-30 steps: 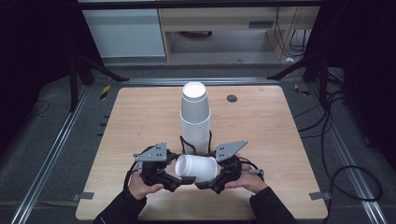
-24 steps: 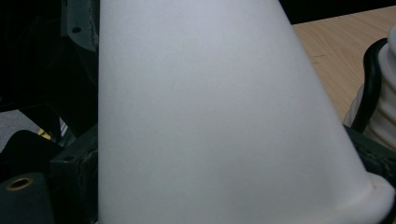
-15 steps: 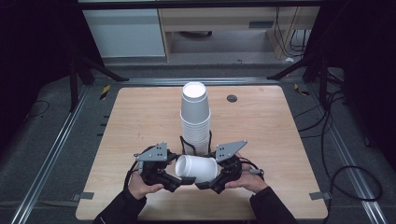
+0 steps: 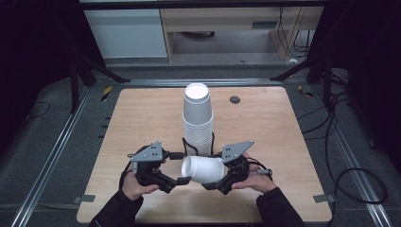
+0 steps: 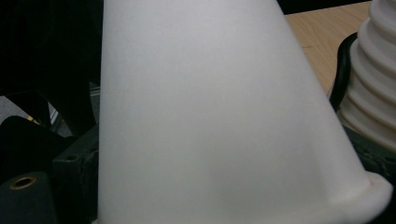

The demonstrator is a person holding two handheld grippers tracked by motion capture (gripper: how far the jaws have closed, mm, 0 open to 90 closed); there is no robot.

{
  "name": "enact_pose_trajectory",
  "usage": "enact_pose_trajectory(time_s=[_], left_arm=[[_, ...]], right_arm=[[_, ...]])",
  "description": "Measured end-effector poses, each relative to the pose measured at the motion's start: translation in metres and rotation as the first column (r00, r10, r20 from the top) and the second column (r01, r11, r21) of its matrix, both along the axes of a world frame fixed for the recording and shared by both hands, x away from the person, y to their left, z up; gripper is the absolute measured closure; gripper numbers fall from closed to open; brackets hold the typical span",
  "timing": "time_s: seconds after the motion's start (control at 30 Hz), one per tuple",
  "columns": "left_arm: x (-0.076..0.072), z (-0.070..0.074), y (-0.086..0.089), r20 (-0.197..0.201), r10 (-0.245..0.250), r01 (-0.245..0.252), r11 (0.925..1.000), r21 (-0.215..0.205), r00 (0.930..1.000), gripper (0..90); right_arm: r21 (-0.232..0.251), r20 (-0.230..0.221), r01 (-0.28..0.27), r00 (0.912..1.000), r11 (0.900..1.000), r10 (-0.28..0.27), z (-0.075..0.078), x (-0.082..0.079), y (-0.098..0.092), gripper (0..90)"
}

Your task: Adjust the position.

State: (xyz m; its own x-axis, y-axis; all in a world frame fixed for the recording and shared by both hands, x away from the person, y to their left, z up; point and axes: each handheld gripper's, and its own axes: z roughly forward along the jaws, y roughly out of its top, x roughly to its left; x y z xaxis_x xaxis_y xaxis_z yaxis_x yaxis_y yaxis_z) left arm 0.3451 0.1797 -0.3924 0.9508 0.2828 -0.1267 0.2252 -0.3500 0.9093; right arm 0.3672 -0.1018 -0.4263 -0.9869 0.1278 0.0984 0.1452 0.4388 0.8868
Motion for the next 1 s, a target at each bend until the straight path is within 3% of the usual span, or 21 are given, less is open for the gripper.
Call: enact_pose_trajectory(time_s=[0.07, 0.23, 0.43, 0.53, 0.7, 0.87, 1.0], left_arm=[[-0.001, 0.001, 0.002, 0.0, -0.001, 0.001, 1.0, 0.001, 1.0, 14.0], [-0.005, -0.004, 0.006, -0.008, -0.003, 0.003, 0.9982, 0.059, 1.0, 12.3], [-0.006, -0.022, 0.014, -0.035, 0.028, -0.024, 0.9922, 0.123, 0.999, 11.9], [-0.005, -0.028, 0.01, -0.046, 0.024, -0.017, 0.9875, 0.157, 0.9986, 11.6], [-0.004, -0.033, 0.002, -0.056, 0.008, 0.003, 0.9829, 0.184, 0.9984, 10.9], [-0.003, -0.031, -0.002, -0.054, -0.003, 0.013, 0.984, 0.178, 0.9985, 10.8], [-0.003, -0.03, -0.004, -0.057, -0.005, 0.015, 0.9819, 0.189, 0.9983, 10.8]], right_arm=[[-0.013, 0.009, 0.003, 1.0, 1.0, -0.003, 0.002, 0.0, -0.002, 8.4], [-0.084, 0.056, 0.018, 0.9984, 0.996, -0.013, 0.012, 0.003, -0.003, 8.4], [-0.162, 0.103, 0.02, 0.9947, 0.987, -0.003, 0.025, 0.007, -0.001, 8.4], [-0.207, 0.113, 0.002, 0.9933, 0.978, 0.022, 0.027, 0.008, 0.004, 8.4], [-0.311, 0.132, -0.024, 0.9889, 0.95, 0.068, 0.022, 0.007, 0.018, 8.3], [-0.363, 0.128, -0.054, 0.9861, 0.93, 0.107, 0.013, 0.007, 0.029, 8.3], [-0.384, 0.128, -0.058, 0.9849, 0.921, 0.116, 0.009, 0.005, 0.036, 8.3]])
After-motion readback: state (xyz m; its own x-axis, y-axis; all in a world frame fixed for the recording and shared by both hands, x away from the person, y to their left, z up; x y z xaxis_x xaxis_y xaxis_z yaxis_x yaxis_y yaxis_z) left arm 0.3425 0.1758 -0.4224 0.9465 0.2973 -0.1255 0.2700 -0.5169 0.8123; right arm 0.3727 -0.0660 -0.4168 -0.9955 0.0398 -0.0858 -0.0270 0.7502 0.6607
